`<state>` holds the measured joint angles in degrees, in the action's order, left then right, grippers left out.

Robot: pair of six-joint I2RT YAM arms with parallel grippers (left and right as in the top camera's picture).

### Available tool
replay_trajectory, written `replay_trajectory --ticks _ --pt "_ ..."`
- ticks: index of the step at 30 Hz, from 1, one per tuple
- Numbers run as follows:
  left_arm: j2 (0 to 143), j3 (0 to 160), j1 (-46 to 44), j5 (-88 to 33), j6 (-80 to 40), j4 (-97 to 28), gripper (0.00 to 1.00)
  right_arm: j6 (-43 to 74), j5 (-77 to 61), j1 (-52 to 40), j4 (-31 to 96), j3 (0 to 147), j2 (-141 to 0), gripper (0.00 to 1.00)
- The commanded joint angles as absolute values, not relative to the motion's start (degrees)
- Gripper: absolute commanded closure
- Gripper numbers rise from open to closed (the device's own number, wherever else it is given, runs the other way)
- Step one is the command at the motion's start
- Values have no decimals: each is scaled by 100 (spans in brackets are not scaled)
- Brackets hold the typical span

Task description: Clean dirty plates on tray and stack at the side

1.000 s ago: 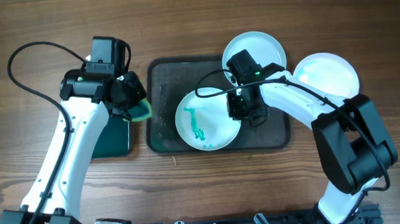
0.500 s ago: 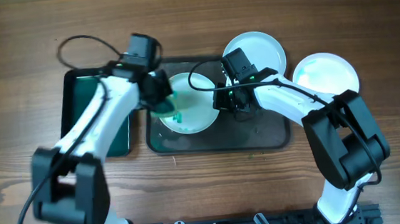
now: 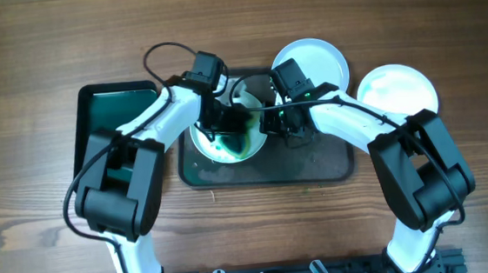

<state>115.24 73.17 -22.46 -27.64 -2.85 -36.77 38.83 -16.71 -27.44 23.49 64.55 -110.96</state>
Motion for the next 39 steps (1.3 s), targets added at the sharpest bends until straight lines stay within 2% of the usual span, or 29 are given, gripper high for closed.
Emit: replay_trajectory --ticks 1,3,6,10,12,14,15,19,21,24,26,28,32,35,39 --pt "11690 7251 -2383 -2596 -622 -3273 96 3896 -1664 -2768 2405 6351 -11417 96" --pt "11690 7251 -2383 -882 -1540 -3332 96 3898 -1664 -2768 2410 6351 -11417 96" --pt "11690 7251 -2383 2294 -3188 -3994 96 3894 -1662 -2768 2414 6351 -11417 96" --pt "11688 7253 -2383 3656 -3415 -4473 96 3852 -1662 -2768 2440 6351 -11417 96" --pt "11688 7251 -2390 3658 -3411 -4589 96 3857 -1662 -2768 2436 6351 -11417 96" --pt "11688 7251 -2416 2620 -2803 -4545 96 3861 -1662 -2768 2432 6351 -11417 96" --pt "11690 7251 -2427 1664 -2233 -4431 96 3859 -1664 -2768 2434 6351 -11417 96" --pt "11690 7251 -2427 -3382 244 -4244 96 3859 -1664 -2768 2440 6351 -11417 96" --pt "11690 7251 -2427 -4523 598 -4097 96 3859 -1664 -2768 2443 6351 -11417 96" --pt "11690 7251 -2423 -4132 108 -3415 96 3859 -1667 -2768 2460 6351 -11417 96" --pt "11690 7251 -2423 -2849 -860 -2902 96 3857 -1667 -2768 2467 6351 -11417 96" --pt "11690 7251 -2423 -1079 -1791 -2582 96 3857 -1667 -2768 2469 6351 -11417 96" --pt "11690 7251 -2423 1695 -3291 -2661 96 3854 -1664 -2768 2469 6351 -11417 96" --pt "11690 7251 -2423 2582 -4180 -3022 96 3854 -1664 -2768 2469 6351 -11417 96" --pt "11690 7251 -2423 2672 -4947 -3870 96 3854 -1664 -2768 2469 6351 -11417 95"
